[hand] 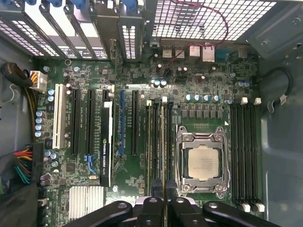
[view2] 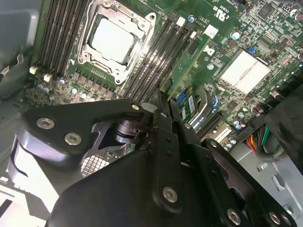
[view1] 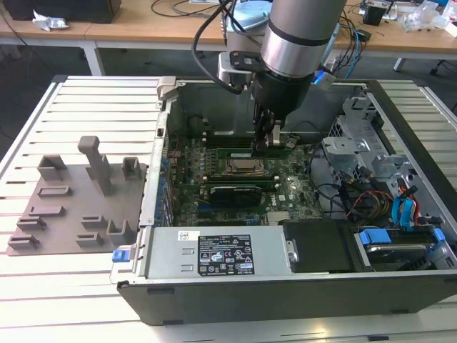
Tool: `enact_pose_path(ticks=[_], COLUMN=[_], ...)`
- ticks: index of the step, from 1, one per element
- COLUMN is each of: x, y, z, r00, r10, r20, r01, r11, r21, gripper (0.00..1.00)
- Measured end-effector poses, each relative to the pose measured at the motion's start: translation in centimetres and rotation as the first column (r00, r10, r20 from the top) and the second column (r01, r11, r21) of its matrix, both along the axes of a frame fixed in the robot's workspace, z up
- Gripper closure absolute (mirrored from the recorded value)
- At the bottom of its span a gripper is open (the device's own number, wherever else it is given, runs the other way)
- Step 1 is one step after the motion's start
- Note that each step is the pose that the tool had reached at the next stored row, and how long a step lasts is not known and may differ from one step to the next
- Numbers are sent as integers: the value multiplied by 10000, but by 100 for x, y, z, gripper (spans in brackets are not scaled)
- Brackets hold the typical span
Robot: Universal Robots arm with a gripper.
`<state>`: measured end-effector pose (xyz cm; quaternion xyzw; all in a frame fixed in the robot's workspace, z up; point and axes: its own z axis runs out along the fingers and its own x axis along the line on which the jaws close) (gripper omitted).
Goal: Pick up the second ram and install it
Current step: 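Insert the second ram into the second slot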
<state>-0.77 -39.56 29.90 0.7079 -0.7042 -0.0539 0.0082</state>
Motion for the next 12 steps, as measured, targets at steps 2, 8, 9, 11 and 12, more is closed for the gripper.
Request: enact_pose_path(ticks=[2,8,9,11,12], x=[0,0,0,0,0], y=[0,0,0,0,0], z=[-17,-129,-139,-153,-165], r00=[10000,10000,10000,10000,10000], r10=[0,0,0,-1,0], r20=[0,0,0,-1,-1], r01=[0,0,0,1,0], r11=[10000,10000,10000,10000,10000], r21=[-1,-1,-2,-1,-1], gripper=[87,87,87,87,87])
